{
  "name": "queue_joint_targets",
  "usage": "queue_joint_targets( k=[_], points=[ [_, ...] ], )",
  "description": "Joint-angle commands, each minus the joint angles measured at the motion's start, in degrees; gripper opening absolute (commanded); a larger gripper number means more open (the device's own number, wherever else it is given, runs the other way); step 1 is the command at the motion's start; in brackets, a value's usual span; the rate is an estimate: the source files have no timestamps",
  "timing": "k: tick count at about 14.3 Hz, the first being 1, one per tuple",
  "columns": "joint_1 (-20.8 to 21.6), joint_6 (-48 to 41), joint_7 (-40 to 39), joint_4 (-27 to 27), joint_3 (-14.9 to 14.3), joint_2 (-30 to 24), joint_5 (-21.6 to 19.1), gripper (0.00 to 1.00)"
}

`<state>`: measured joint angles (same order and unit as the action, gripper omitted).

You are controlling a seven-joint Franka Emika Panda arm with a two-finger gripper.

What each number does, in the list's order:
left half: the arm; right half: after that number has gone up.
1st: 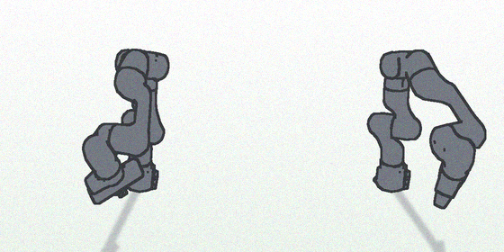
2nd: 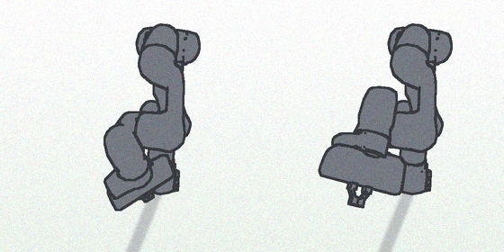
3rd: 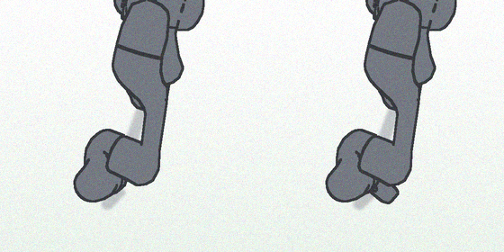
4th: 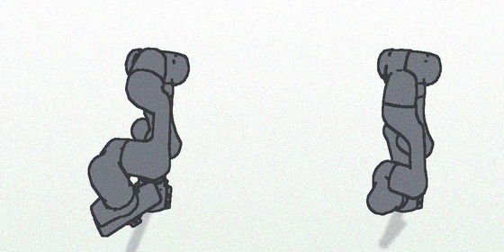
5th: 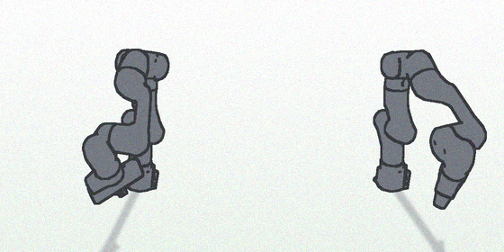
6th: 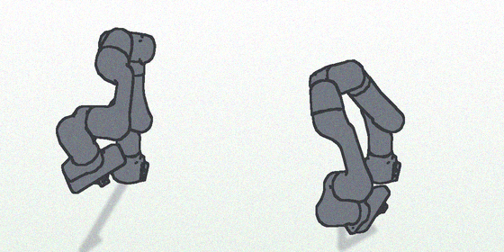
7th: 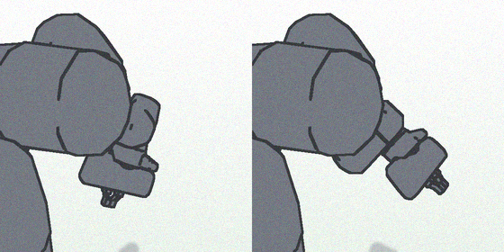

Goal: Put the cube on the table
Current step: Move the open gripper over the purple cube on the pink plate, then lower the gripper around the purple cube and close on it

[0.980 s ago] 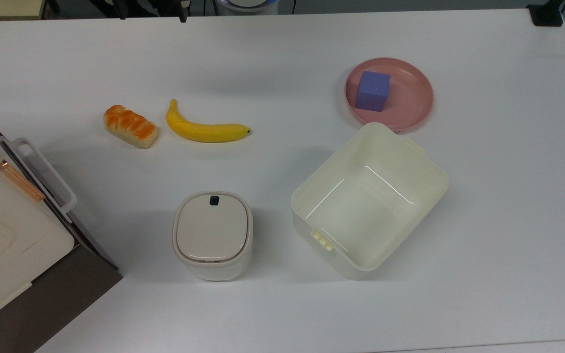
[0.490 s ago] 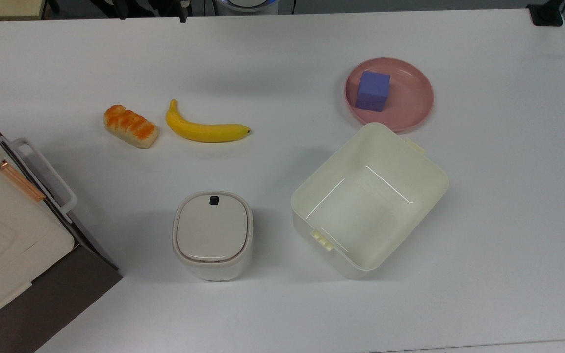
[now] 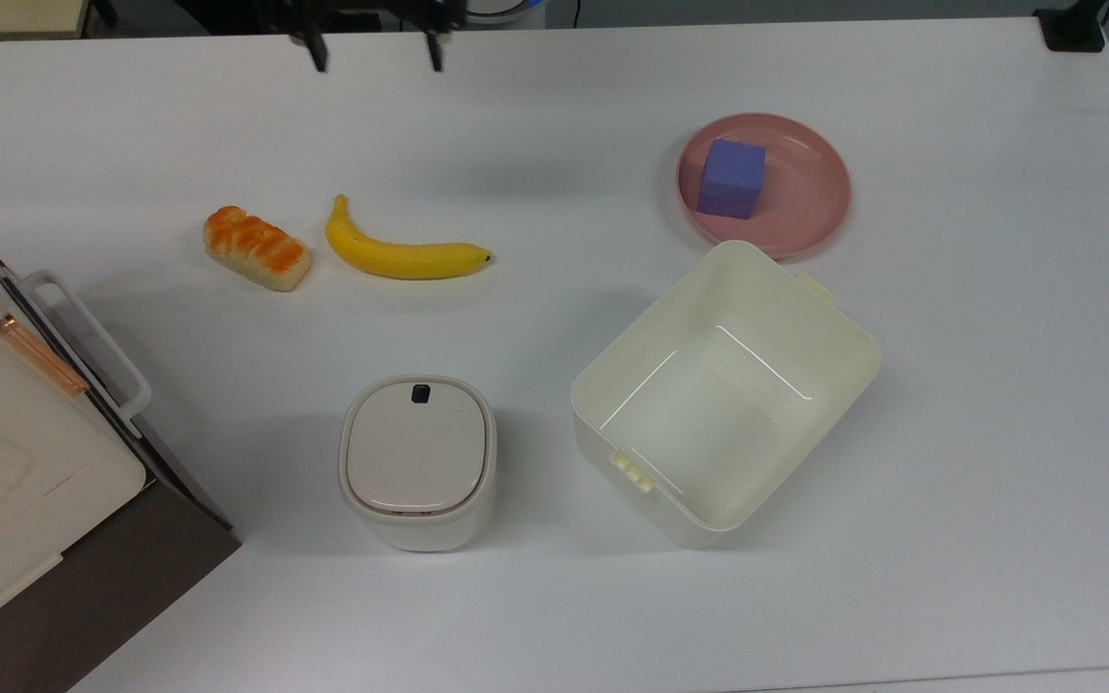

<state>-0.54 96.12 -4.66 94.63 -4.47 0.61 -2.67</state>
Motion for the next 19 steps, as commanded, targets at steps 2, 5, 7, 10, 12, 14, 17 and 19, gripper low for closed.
queue_joint_targets(
  k=[2,5,7,10,12,14,17,19],
  points=[
    [0.6,6.3,3.3,6.7,6.1,-1.0,1.4,1.00],
    [0.6,12.0,13.2,10.0,12.9,-0.3,4.6,1.00],
    [0.7,12.5,18.9,10.0,16.8,0.7,6.1,1.00],
    [1.0,12.6,26.6,9.7,22.2,2.3,7.9,1.00],
    [2.7,12.7,35.1,9.7,24.8,3.7,10.0,1.00],
    [4.0,12.7,41.0,9.8,26.9,5.1,10.8,1.00],
    [4.5,12.2,50.2,10.5,31.7,6.8,12.3,1.00],
    [6.1,12.3,54.5,11.6,32.3,7.1,13.6,1.00]
  ],
)
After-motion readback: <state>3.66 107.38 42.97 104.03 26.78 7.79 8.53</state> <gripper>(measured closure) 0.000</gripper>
